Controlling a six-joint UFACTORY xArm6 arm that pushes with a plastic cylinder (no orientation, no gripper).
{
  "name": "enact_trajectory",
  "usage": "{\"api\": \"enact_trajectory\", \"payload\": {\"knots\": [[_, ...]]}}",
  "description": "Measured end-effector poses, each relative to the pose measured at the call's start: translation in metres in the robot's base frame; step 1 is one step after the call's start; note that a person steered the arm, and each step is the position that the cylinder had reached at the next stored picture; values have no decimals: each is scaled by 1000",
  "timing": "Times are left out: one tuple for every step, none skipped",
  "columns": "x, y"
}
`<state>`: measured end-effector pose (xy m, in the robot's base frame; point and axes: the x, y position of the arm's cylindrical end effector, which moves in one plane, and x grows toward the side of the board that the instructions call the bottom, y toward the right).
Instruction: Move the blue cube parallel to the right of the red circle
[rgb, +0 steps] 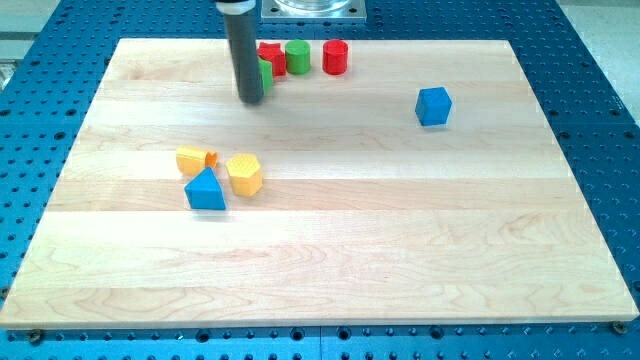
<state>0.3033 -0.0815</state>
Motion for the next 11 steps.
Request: {"api": "enact_trajectory", "payload": {"knots": [[35,18],[90,112],[101,200],[54,243],[8,274],[-28,285],[24,277],[-4,235],[-24,256],[-27,272],[66,210]]}}
